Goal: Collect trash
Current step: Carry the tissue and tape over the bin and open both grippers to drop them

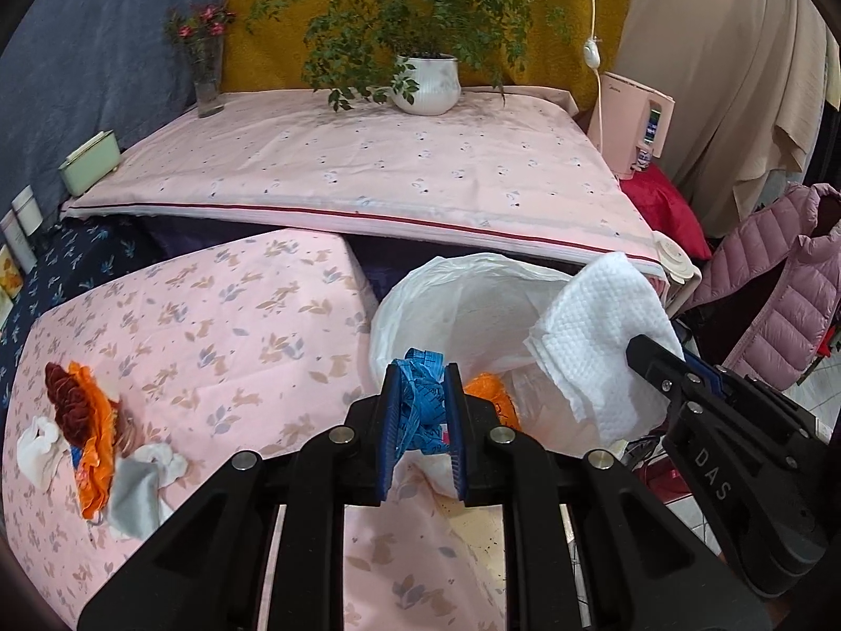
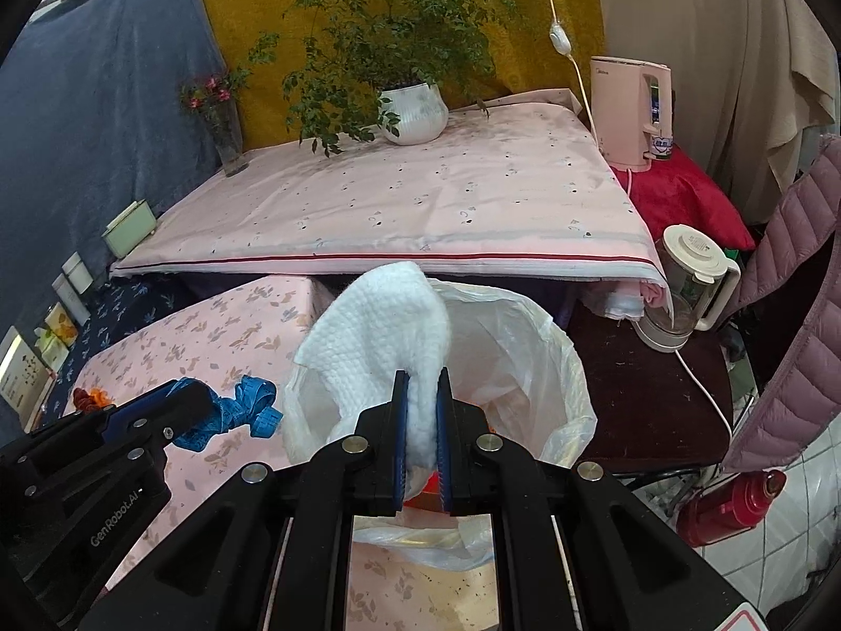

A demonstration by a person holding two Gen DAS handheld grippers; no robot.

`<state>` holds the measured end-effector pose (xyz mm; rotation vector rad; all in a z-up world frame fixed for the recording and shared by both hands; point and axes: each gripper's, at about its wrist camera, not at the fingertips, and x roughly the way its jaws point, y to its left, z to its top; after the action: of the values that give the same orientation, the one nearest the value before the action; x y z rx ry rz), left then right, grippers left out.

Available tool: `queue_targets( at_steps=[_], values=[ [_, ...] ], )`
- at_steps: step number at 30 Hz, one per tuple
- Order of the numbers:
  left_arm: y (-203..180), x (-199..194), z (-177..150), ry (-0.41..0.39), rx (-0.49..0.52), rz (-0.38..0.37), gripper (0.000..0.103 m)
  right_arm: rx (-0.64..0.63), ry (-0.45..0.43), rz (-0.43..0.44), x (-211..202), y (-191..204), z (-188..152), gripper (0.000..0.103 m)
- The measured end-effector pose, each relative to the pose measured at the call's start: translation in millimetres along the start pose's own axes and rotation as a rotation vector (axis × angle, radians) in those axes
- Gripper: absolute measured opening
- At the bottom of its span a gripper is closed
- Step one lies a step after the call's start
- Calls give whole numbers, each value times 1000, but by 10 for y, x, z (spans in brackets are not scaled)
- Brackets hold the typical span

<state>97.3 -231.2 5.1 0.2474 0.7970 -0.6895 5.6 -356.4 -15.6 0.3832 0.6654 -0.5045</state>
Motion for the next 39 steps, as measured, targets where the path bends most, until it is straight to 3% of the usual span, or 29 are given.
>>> queue_targets(
  at_steps=[13,14,15,17,32,35,37,39],
  values=[
    [-206,242,223,22,28,-96,17,30,30,-50,227,-200,90,9],
    [-210,253,240,24,25,-105,24,31,32,-52,242,-206,94,9],
    [-210,262,255,24,23,-103,41,33,34,-53,253,-215,101,9],
    [-186,232,270,-4,17,-82,53,35,35,-54,268,-222,110,9],
    [69,194,194,-22,-18,9,53,8,44,-48,401,-90,157,9],
    [137,181,171,-24,-32,26,58,-5,41,-47,440,-29,176,15],
    [192,167,148,-30,-48,45,66,-4,48,-48,495,-5,200,30],
    [255,154,113,-35,-62,59,68,4,50,-47,510,18,212,35]
  ],
)
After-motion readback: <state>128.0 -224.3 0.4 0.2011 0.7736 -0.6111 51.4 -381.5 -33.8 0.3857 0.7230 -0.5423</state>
